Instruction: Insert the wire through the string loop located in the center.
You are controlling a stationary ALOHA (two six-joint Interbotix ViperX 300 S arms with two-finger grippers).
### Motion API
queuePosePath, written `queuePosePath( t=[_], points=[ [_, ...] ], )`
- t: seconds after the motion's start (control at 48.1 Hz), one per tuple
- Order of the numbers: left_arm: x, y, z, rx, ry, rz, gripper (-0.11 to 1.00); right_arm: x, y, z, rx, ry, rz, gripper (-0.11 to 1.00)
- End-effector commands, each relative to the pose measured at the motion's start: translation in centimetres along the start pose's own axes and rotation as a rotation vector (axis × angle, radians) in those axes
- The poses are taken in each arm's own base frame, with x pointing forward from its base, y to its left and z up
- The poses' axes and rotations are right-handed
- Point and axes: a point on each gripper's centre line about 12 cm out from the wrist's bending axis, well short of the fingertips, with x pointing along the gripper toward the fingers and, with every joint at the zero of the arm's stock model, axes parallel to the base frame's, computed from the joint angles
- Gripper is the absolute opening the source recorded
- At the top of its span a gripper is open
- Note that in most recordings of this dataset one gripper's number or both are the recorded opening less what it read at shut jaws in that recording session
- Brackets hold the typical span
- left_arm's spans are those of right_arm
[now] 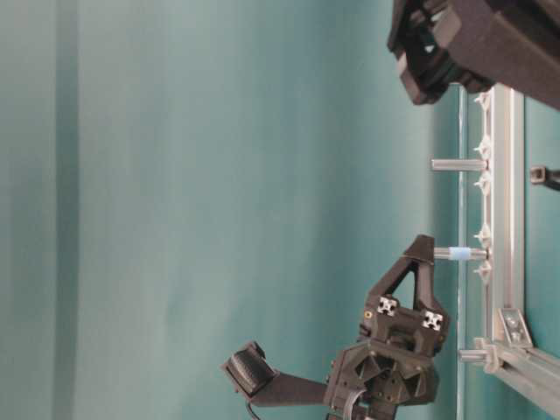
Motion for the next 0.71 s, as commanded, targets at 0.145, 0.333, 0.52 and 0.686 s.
queuePosePath(
  t=[0.145,0.333,0.52,0.686],
  points=[
    [-0.9,-0.9,3.7,0.046,0.031,-0.046,0.0,0.3,0.2,1.2,0.008,-0.034,0.005,0.0],
    [-1.8,-1.3,3.7,0.048,0.098,-0.056,0.0,0.6,0.4,1.6,0.006,-0.042,0.01,0.0],
    [-2.4,-1.9,4.4,0.05,0.085,-0.072,0.0,1.0,1.0,1.8,0.002,-0.031,0.027,0.0],
    [-2.6,-2.2,4.1,0.052,0.098,-0.082,0.0,1.2,2.0,1.7,0.012,0.005,0.051,0.0]
  ],
)
